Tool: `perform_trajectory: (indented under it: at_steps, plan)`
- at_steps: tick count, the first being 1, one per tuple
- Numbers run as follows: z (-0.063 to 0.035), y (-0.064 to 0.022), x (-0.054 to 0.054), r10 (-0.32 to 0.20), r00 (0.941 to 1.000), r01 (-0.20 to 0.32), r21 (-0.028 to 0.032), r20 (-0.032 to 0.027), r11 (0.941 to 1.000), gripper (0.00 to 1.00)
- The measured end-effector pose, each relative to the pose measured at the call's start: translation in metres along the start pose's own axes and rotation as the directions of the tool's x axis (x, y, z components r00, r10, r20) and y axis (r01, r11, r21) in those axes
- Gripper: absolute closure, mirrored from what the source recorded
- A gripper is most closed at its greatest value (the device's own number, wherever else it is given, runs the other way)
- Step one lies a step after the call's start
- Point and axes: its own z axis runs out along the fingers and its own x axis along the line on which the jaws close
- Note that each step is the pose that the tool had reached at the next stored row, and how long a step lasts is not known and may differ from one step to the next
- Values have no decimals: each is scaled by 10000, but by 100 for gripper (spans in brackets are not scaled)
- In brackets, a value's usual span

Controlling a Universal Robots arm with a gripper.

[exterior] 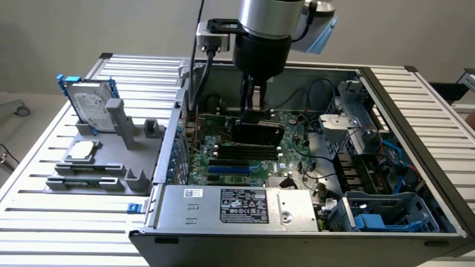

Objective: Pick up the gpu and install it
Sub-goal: 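Insert the gpu into the slot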

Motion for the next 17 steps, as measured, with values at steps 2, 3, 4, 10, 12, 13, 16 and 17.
perform_trajectory:
  at_steps: [2, 3, 4, 10, 12, 13, 16, 17]
  plan:
    - [3, 2, 6, -4, 10000, 4, 1, 2, 10000, 74]
    - [9, 7, 13, -2, 10000, 2, 3, 2, 10000, 74]
    - [21, 16, 20, -1, 10000, 1, 16, 3, 10000, 74]
    - [118, 93, 76, 0, 10000, 0, 143, 3, 9999, 74]
    - [151, 126, 86, 0, 10000, 0, 187, 2, 9998, 74]
    - [168, 141, 90, 1, 10000, -1, 211, 2, 9998, 74]
    - [221, 163, 92, 2, 10000, -2, 305, 2, 9995, 74]
    - [237, 165, 92, 3, 10000, -3, 339, 1, 9994, 74]
